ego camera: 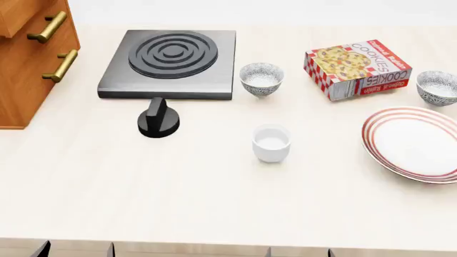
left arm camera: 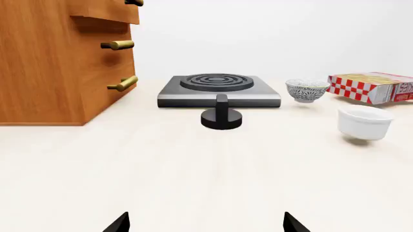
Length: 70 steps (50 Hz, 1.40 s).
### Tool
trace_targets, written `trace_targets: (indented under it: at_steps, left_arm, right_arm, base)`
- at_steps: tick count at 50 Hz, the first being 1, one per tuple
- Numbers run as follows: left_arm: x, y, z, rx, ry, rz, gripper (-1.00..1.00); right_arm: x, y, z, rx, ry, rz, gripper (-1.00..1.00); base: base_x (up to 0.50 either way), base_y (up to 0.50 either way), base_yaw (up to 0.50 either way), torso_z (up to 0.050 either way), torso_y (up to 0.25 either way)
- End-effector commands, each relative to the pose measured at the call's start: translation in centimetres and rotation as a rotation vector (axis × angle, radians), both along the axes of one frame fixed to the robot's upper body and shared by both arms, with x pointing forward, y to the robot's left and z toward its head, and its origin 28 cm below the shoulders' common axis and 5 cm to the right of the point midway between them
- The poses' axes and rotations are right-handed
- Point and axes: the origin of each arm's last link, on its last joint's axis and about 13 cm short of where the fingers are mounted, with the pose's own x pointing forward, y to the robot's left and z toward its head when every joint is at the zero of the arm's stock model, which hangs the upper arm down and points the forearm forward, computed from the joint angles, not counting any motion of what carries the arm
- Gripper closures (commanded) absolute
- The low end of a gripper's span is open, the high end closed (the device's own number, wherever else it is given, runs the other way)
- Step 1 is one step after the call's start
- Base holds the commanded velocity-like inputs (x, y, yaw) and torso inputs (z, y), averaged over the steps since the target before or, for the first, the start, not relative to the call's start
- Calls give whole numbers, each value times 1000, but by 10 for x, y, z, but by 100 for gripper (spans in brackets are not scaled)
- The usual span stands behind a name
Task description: Pick the akita bowl next to the plate and place it on the plate.
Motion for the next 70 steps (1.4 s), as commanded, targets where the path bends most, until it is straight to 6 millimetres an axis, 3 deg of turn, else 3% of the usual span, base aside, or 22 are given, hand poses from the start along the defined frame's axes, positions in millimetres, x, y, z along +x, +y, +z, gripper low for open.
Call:
trace_targets:
  at_steps: [1,19,24,27,29,35,41,42,50,59,70]
  left_arm:
    - [2,1,-1,1,5,5,-100]
    - [2,2,0,-14,4,3,-100]
    - [5,7,12,-12,-28,37,-100]
    - [12,15,23,-107,30,59,-100]
    - [18,22,31,-67,-37,90,-100]
    - [34,48,47,-128,-37,154,-100]
    - [45,77,49,-130,-57,244,-100]
    - [47,83,48,-144,-52,278,-100]
    - [57,96,44,-140,-73,335,-100]
    - [60,99,37,-136,-64,356,-100]
    - [63,100,28,-131,-65,352,-100]
  right_arm:
    - [1,1,-1,-12,13,5,-100]
    - [2,2,-1,-16,20,8,-100]
    - [2,1,-2,-20,20,2,-100]
    - [0,1,-1,5,17,4,-100]
    - [-1,2,1,6,21,20,-100]
    - [-5,3,30,23,1,56,-100]
    - [-5,2,77,1,-59,89,-100]
    - [-4,3,92,4,-72,101,-100]
    - [0,0,144,-48,-172,125,-100]
    - [4,-1,172,-81,-249,141,-100]
    - [7,-1,167,-104,-257,147,-100]
  base:
    - [0,0,0,0,0]
    - [0,0,0,0,0]
    - [0,0,0,0,0]
    - [0,0,0,0,0]
    - [0,0,0,0,0]
    - [0,0,0,0,0]
    - [0,0,0,0,0]
    - [0,0,0,0,0]
    - [0,0,0,0,0]
    - [0,0,0,0,0]
    - [0,0,0,0,0]
